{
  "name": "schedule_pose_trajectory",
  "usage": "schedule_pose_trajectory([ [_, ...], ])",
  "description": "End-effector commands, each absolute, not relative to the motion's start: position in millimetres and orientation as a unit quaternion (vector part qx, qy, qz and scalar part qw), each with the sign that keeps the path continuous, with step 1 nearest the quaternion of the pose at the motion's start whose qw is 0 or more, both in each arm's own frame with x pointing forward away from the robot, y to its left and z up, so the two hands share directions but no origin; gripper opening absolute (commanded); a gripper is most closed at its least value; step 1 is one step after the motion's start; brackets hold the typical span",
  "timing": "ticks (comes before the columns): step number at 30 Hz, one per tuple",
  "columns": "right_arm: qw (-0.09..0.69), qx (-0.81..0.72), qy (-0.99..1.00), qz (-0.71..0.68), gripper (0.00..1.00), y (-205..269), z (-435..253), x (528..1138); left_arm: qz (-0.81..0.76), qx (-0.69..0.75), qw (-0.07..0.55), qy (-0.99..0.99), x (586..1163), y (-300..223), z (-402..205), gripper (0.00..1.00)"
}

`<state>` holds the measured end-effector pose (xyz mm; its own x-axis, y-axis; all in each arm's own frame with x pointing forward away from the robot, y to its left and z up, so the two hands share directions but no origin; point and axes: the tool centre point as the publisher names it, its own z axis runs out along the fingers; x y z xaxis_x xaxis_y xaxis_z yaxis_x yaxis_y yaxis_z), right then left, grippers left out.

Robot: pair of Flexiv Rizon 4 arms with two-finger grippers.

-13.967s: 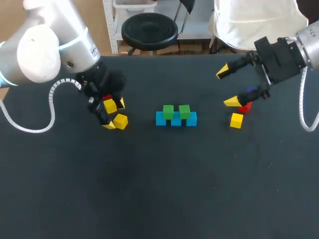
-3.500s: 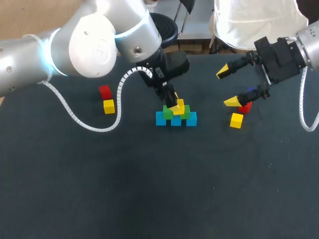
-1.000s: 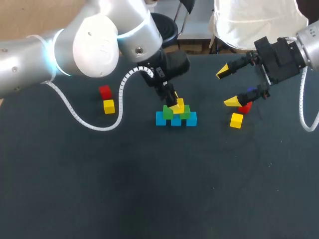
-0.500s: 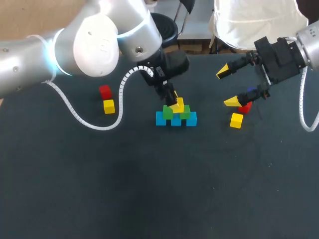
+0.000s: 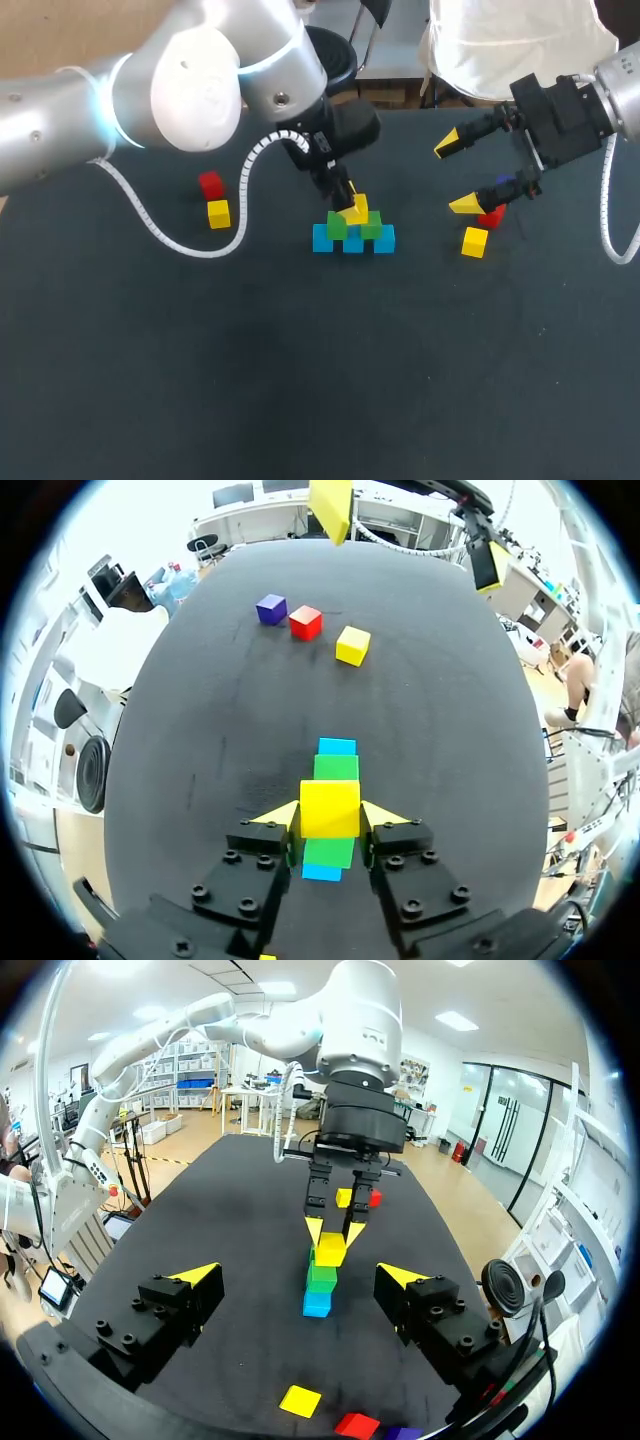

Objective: Place the blue cubes, place green cubes on the blue cubes, place the yellow cubes on the green cubes, then place the red cubes on the yellow cubes, and place purple cube on the red cubes.

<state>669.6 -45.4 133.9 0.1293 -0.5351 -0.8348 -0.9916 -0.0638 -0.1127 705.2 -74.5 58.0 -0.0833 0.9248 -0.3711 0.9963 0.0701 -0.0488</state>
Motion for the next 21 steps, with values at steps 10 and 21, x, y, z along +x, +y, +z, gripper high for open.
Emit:
schedule_pose_trajectory([
  [10, 0.363, -0.658, 0.580, 0.314, 1.00, -45.5, 134.1, 669.7, -0.153, 0.663, 0.116, 0.724, 704.1, -73.1, 55.6, 0.12],
  [21, 0.363, -0.658, 0.580, 0.314, 1.00, -45.5, 134.1, 669.7, -0.148, 0.665, 0.113, 0.724, 704.4, -74.9, 57.2, 0.49],
])
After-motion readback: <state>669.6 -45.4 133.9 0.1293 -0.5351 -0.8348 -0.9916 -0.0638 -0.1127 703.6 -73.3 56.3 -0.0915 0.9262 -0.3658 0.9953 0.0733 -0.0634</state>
